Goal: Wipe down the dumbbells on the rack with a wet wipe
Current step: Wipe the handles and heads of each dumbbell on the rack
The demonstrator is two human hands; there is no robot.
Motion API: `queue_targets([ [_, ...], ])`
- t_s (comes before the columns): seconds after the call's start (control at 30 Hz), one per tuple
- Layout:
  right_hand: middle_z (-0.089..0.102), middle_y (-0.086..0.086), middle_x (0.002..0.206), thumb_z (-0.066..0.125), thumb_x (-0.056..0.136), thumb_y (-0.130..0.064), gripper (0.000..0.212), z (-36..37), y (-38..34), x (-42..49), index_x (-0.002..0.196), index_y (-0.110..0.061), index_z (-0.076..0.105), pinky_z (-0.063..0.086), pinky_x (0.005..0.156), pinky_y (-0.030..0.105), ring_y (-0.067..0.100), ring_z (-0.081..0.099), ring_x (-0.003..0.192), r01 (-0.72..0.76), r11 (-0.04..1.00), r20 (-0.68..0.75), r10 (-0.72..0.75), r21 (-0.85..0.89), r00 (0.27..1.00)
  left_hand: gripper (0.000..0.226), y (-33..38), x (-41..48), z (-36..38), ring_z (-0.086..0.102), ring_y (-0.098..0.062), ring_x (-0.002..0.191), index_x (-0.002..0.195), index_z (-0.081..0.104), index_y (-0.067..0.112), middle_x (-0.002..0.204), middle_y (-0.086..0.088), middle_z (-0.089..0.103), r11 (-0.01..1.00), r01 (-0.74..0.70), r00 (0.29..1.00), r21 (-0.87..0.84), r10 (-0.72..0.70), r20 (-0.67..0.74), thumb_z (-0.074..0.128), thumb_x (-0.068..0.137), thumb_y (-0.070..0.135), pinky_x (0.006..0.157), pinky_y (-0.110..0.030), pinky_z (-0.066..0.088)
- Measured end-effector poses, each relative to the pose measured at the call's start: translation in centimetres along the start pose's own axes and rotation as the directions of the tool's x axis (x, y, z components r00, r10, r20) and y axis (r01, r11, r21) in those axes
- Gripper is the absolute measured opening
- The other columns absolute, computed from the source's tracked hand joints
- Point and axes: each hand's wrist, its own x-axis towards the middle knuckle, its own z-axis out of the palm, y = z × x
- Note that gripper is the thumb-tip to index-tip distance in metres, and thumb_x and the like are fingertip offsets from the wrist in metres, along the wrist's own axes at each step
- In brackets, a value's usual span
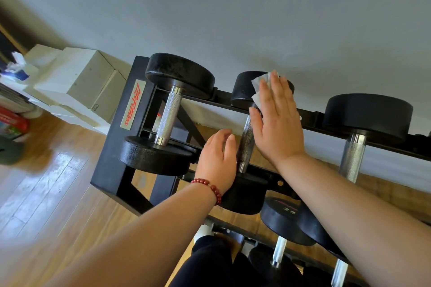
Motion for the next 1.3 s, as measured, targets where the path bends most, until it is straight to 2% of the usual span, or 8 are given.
queue_targets([
  [0.17, 0.014, 0.018, 0.161, 0.024, 0.102, -0.043, 0.064, -0.5, 0.1, 2.4, 0.153, -0.005, 0.02, 0.009, 0.12, 0.034, 0.031, 0.007, 0.15, -0.107, 0.994, 0.027, 0.106, 0.031, 0.994, 0.033, 0.1, -0.1, 0.1, 0.048, -0.004, 0.11, 0.127, 0.054, 0.021, 0.12, 0.008, 0.056, 1.0, -0.002, 1.0, -0.022, 0.002, -0.016, 0.034, 0.103, 0.033, 0.092, -0.021, 0.036],
  [0.3, 0.01, 0.018, 0.161, 0.028, 0.102, -0.046, 0.067, 0.1, -0.3, -1.1, 0.154, -0.005, 0.014, 0.001, 0.12, 0.026, 0.03, 0.006, 0.15, -0.154, 0.985, 0.022, 0.152, 0.083, 0.988, 0.035, 0.0, 0.0, 0.1, 0.05, -0.006, 0.113, 0.129, 0.054, 0.021, 0.121, 0.007, 0.057, 1.0, -0.001, 1.0, -0.021, 0.001, -0.007, 0.034, 0.103, 0.033, 0.097, -0.025, 0.041],
  [0.5, 0.004, 0.014, 0.163, 0.028, 0.102, -0.046, 0.068, -0.5, -0.2, 1.0, 0.155, -0.006, 0.012, 0.013, 0.122, 0.037, 0.027, 0.004, 0.15, -0.295, 0.937, 0.061, 0.289, 0.189, 0.956, 0.035, 0.0, -0.1, 0.2, 0.051, -0.005, 0.11, 0.127, 0.055, 0.021, 0.118, 0.007, 0.058, 0.999, 0.011, 1.0, -0.038, -0.012, -0.014, 0.034, 0.103, 0.033, 0.097, -0.027, 0.043],
  [0.63, -0.002, 0.01, 0.164, 0.03, 0.103, -0.044, 0.068, -0.4, -1.2, 0.0, 0.155, -0.01, 0.003, 0.004, 0.119, 0.029, 0.022, -0.003, 0.151, -0.378, 0.894, 0.083, 0.369, 0.242, 0.926, 0.035, 0.0, -0.1, 0.2, 0.052, -0.007, 0.11, 0.126, 0.057, 0.019, 0.117, 0.006, 0.059, 0.999, 0.004, 1.0, -0.04, -0.005, -0.026, 0.034, 0.103, 0.032, 0.097, -0.027, 0.043],
  [0.93, 0.002, 0.016, 0.162, 0.034, 0.098, -0.051, 0.077, -0.6, 0.0, 0.8, 0.155, -0.006, 0.008, 0.008, 0.119, 0.032, 0.028, 0.002, 0.15, -0.256, 0.947, 0.08, 0.245, 0.192, 0.966, 0.034, -0.1, -0.1, 0.3, 0.051, -0.002, 0.109, 0.126, 0.056, 0.021, 0.12, 0.008, 0.059, 0.998, 0.013, 1.0, -0.065, -0.014, -0.02, 0.034, 0.103, 0.032, 0.091, -0.018, 0.037],
  [1.07, 0.006, 0.015, 0.162, 0.044, 0.098, -0.04, 0.072, -0.3, -0.3, -1.0, 0.154, -0.007, 0.012, 0.002, 0.114, 0.029, 0.028, 0.004, 0.149, -0.221, 0.957, 0.072, 0.211, 0.188, 0.975, 0.035, -0.4, 0.1, 0.2, 0.052, -0.002, 0.11, 0.128, 0.055, 0.021, 0.121, 0.007, 0.059, 0.996, 0.015, 1.0, -0.091, -0.015, 0.0, 0.034, 0.103, 0.033, 0.091, -0.016, 0.038],
  [1.2, 0.014, 0.018, 0.16, 0.039, 0.1, -0.032, 0.062, -0.4, 0.4, -0.2, 0.152, -0.004, 0.02, 0.013, 0.116, 0.033, 0.024, 0.005, 0.146, -0.153, 0.974, 0.048, 0.147, 0.168, 0.988, 0.034, -0.3, -0.1, 0.0, 0.052, -0.001, 0.105, 0.127, 0.056, 0.02, 0.117, 0.006, 0.059, 0.993, 0.015, 1.0, -0.115, -0.013, 0.018, 0.034, 0.104, 0.031, 0.085, -0.012, 0.037],
  [1.3, 0.01, 0.015, 0.16, 0.039, 0.101, -0.022, 0.058, -0.6, 1.2, -0.2, 0.152, -0.004, 0.02, 0.016, 0.116, 0.034, 0.02, 0.003, 0.145, -0.095, 0.984, 0.078, 0.084, 0.152, 0.993, 0.035, -0.2, -0.3, -0.3, 0.051, -0.002, 0.108, 0.128, 0.056, 0.019, 0.117, 0.007, 0.059, 0.991, 0.011, 1.0, -0.13, -0.008, 0.028, 0.033, 0.104, 0.031, 0.087, -0.013, 0.036],
])
